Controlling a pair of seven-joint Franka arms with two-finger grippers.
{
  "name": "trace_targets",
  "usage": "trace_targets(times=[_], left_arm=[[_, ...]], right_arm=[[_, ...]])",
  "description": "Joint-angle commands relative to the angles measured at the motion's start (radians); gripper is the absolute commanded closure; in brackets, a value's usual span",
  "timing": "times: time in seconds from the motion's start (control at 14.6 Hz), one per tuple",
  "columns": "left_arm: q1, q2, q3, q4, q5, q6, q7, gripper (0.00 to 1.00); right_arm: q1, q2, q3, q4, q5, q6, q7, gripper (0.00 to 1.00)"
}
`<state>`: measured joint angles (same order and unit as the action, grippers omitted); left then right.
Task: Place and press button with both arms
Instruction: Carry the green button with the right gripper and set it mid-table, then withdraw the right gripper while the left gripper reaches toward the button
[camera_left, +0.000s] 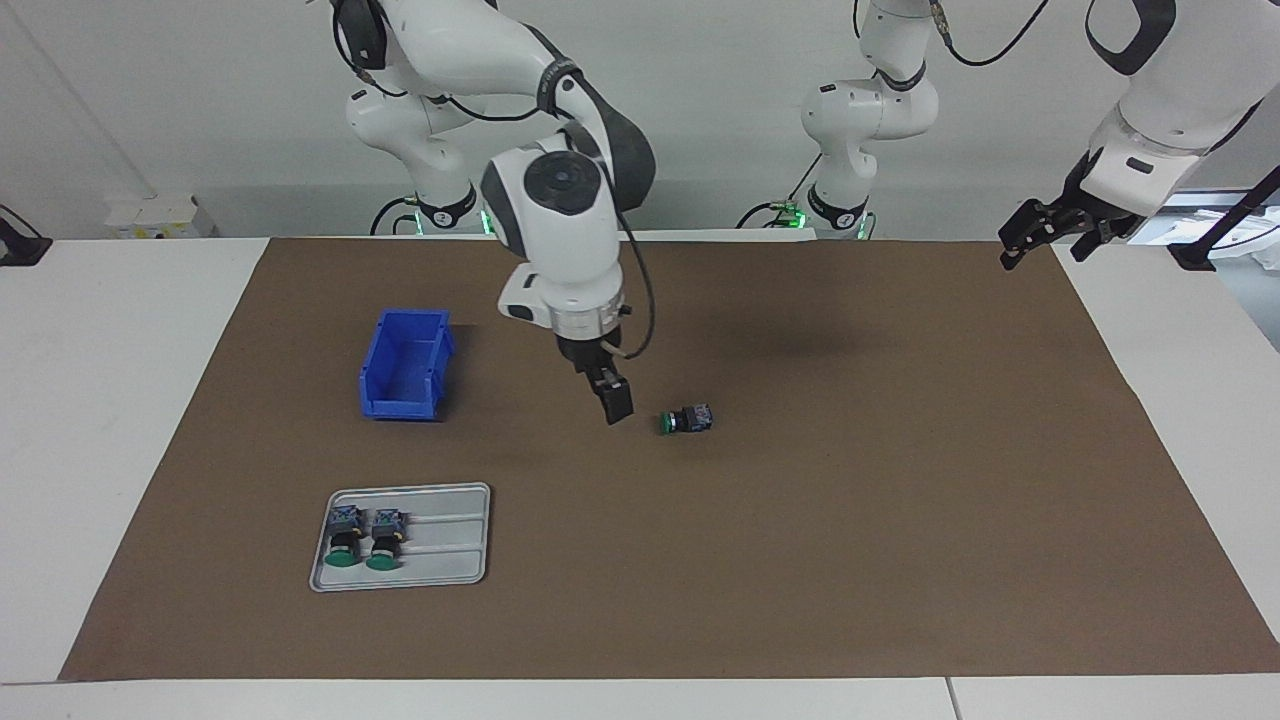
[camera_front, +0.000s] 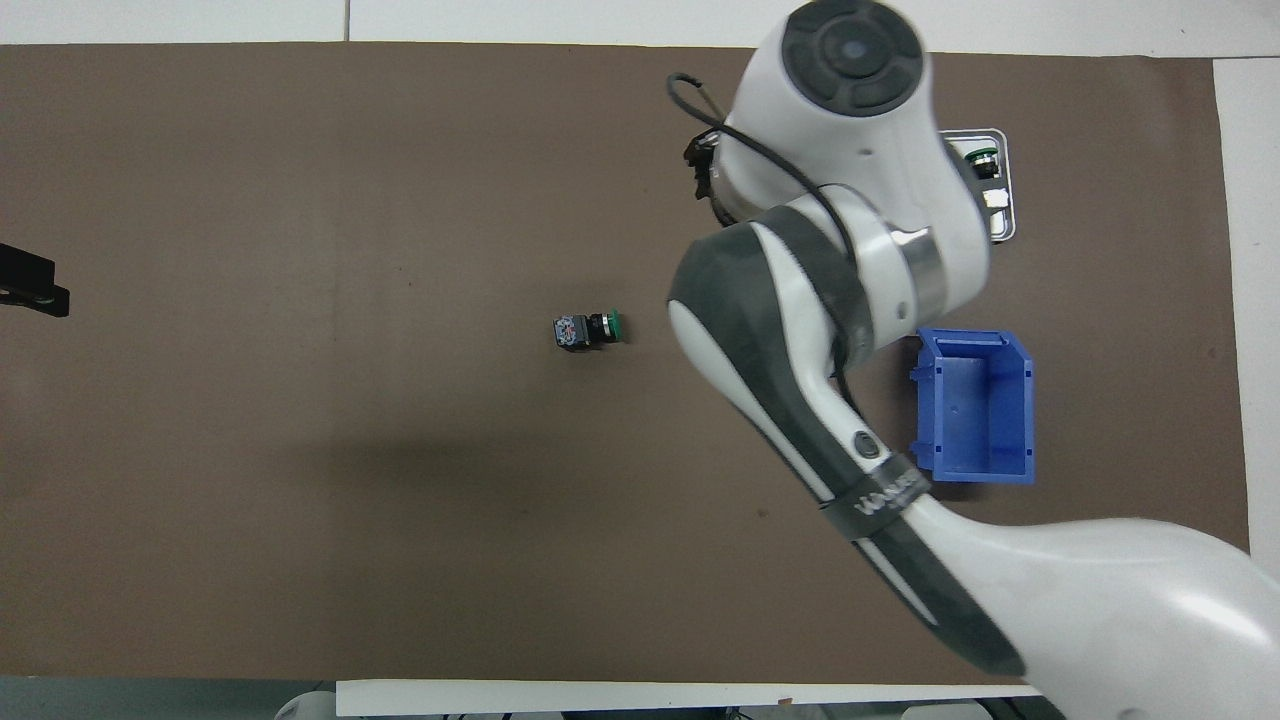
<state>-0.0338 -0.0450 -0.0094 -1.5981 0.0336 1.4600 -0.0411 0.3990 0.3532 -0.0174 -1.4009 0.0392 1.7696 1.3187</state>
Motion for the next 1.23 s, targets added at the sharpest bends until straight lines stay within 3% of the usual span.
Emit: trace_targets(times=[0.0, 0.27, 0.48, 0.75, 1.03, 1.16], left_arm=[[0.003, -0.042, 0.003, -0.056, -0.001, 0.019, -0.022, 0.0], [0.002, -0.042, 0.003, -0.056, -0.001, 0.023, -0.025, 0.0], [-0.005, -0.042, 0.0, -0.059, -0.001, 0.039, -0.092, 0.0], [-0.069, -0.032, -0.009, -0.075, -0.011, 0.062, -0.34, 0.0], [-0.162, 0.001, -0.009, -0.098, -0.049, 0.089, -0.653, 0.0], [-0.221, 0.033, -0.009, -0.105, -0.052, 0.111, -0.819, 0.0]], right_arm=[[-0.113, -0.115, 0.013, -0.061, -0.005, -0.112, -0.31, 0.0], [-0.277, -0.23, 0.013, -0.061, -0.005, -0.269, -0.687, 0.0], [-0.348, -0.272, 0.004, -0.053, -0.016, -0.338, -0.942, 0.0], [-0.426, -0.321, 0.002, -0.058, -0.03, -0.403, -1.143, 0.0], [-0.446, -0.326, 0.002, -0.073, -0.077, -0.388, -1.393, 0.0], [-0.447, -0.326, 0.004, -0.081, -0.076, -0.389, -1.403, 0.0]])
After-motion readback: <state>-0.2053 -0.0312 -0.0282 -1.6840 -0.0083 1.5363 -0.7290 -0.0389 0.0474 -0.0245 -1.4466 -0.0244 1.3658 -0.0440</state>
